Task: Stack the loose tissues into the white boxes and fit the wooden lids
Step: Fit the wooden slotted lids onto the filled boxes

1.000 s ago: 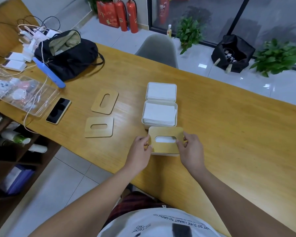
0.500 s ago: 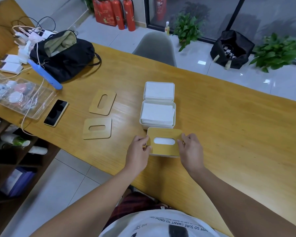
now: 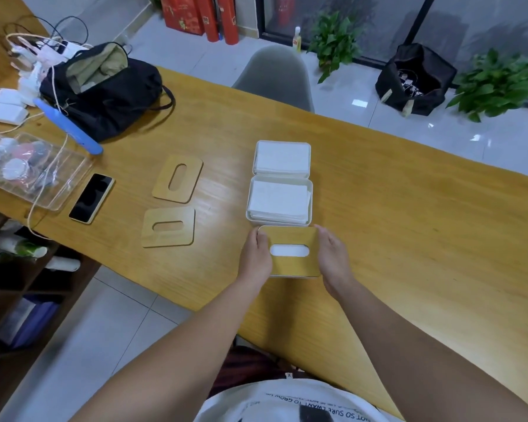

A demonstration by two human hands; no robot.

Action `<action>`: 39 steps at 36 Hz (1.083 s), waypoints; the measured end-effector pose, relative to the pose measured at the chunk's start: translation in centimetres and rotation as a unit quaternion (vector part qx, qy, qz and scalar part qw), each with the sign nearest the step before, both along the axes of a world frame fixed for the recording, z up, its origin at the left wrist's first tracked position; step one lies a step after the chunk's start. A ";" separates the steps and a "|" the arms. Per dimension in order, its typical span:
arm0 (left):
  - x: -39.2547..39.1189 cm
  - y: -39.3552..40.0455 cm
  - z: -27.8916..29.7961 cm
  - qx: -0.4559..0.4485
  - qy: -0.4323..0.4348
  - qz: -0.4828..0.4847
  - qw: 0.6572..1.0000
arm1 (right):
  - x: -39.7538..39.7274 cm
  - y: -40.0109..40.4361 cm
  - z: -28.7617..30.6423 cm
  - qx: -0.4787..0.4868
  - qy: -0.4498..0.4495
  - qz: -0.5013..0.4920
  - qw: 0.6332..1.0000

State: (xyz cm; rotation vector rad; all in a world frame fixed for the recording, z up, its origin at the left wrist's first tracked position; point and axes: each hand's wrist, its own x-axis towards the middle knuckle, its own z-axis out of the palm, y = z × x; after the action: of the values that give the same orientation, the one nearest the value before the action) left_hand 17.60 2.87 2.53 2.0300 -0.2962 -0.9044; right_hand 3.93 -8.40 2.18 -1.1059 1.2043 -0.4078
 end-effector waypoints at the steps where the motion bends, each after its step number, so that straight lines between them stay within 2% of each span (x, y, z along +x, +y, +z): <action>1: -0.2 0.0 0.0 -0.004 0.012 0.019 1.000 | 0.2 0.1 -0.1 0.013 -0.015 -0.013 1.000; 4: -0.5 0.1 -0.4 -0.021 0.041 0.048 0.998 | 0.6 0.2 -0.6 0.037 -0.039 -0.037 0.998; 9: -0.8 -0.1 -1.5 -0.021 0.038 0.048 0.998 | 1.2 0.4 -0.9 -0.014 -0.001 -0.035 0.999; 17: -1.3 -0.1 -2.2 0.031 -0.114 0.000 0.993 | 1.3 0.3 -2.2 -0.179 0.067 0.032 0.981; 26: -2.1 -0.9 -2.6 0.078 -0.194 0.033 0.977 | 1.7 -0.2 -3.4 -0.251 0.148 0.055 0.955; 30: -1.9 -0.9 -2.2 0.079 -0.171 0.026 0.982 | 1.7 -0.3 -3.3 -0.248 0.150 0.059 0.955; 35: -0.8 -0.4 -1.5 0.019 -0.080 0.001 0.997 | 1.1 -0.3 -2.3 -0.229 0.137 0.060 0.962; 37: 0.0 -0.2 -1.0 0.015 -0.041 -0.013 0.999 | 0.7 -0.5 -1.9 -0.208 0.142 0.066 0.966; 39: 0.8 0.2 -0.5 0.027 -0.039 -0.038 0.998 | 0.3 -0.9 -1.2 -0.206 0.153 0.077 0.963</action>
State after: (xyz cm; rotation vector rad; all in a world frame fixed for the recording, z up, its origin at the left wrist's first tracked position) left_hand 18.43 3.03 2.05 2.1193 -0.3987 -0.8885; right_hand 4.24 -9.28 1.00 -1.6588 1.3229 -0.3855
